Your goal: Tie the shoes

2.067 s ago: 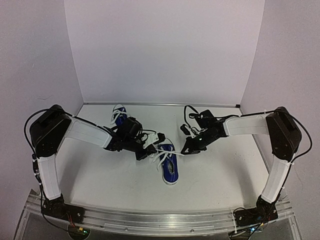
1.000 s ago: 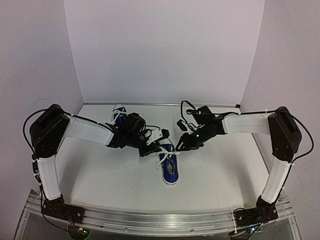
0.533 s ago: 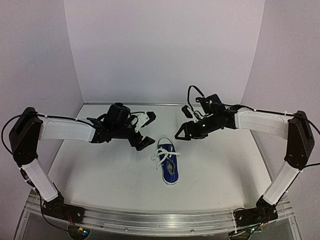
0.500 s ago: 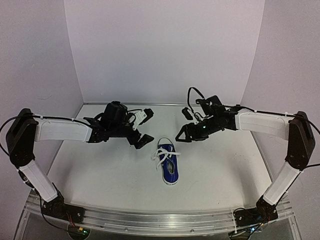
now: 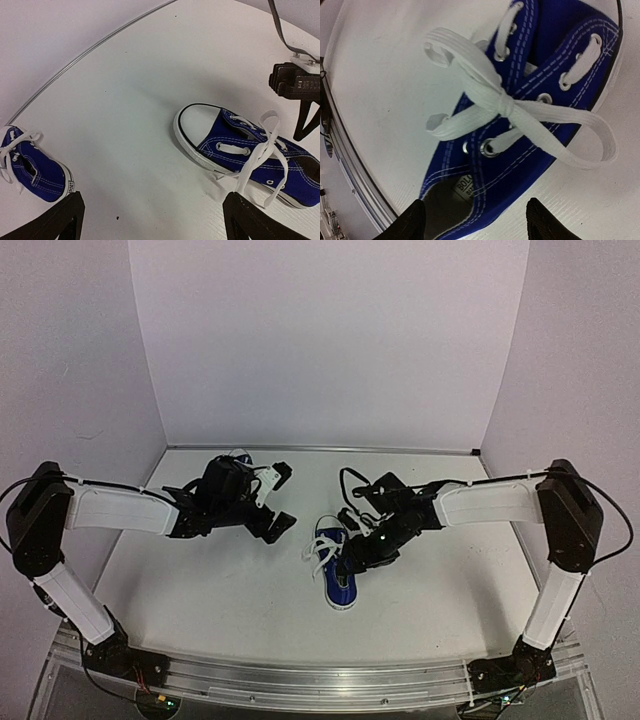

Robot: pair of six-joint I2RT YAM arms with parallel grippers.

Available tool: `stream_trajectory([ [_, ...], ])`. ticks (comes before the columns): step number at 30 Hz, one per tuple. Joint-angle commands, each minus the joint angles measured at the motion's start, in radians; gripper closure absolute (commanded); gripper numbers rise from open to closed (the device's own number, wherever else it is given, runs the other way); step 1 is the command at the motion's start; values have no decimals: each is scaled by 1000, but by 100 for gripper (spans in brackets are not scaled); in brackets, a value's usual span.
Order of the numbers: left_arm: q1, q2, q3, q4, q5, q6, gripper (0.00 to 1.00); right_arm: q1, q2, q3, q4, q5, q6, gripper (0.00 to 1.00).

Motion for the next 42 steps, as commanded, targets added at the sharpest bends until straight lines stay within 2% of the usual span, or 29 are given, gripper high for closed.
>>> stream_trajectory([
  [1, 10, -59, -9, 68, -92, -44, 1, 2, 52, 9, -18, 75, 25, 39],
  [2, 14, -57, -6, 62, -105, -48, 0, 3, 62, 16, -16, 74, 28, 43],
  [3, 22, -54, -2, 57, -116, -62, 1, 4, 69, 25, -12, 74, 32, 51],
  [6, 63, -52, 10, 42, -126, -127, 0, 4, 91, 63, 4, 77, 41, 90],
  [7, 79, -54, 14, 38, -123, -149, 0, 3, 95, 78, 7, 86, 47, 99],
  [13, 135, -73, 16, 30, -119, -209, 0, -59, 146, 252, 20, 130, 50, 100],
  [18, 163, -84, 6, 34, -140, -230, 0, -113, 288, 532, 23, 119, 55, 100],
  [25, 185, -118, -20, 55, -136, -232, 0, -143, 662, 1096, 12, 47, 91, 100],
  [30, 207, -165, -44, 68, -138, -228, 0, -160, 895, 1415, 20, 8, 103, 100],
  [33, 219, -178, -52, 72, -133, -226, 0, -163, 967, 1492, 67, 7, 97, 100],
  [38, 228, -171, -61, 90, -126, -229, 1, -174, 1003, 1455, 184, -9, 108, 100],
  [42, 229, -161, -61, 96, -118, -237, 1, -174, 1037, 1470, 212, -31, 99, 100],
])
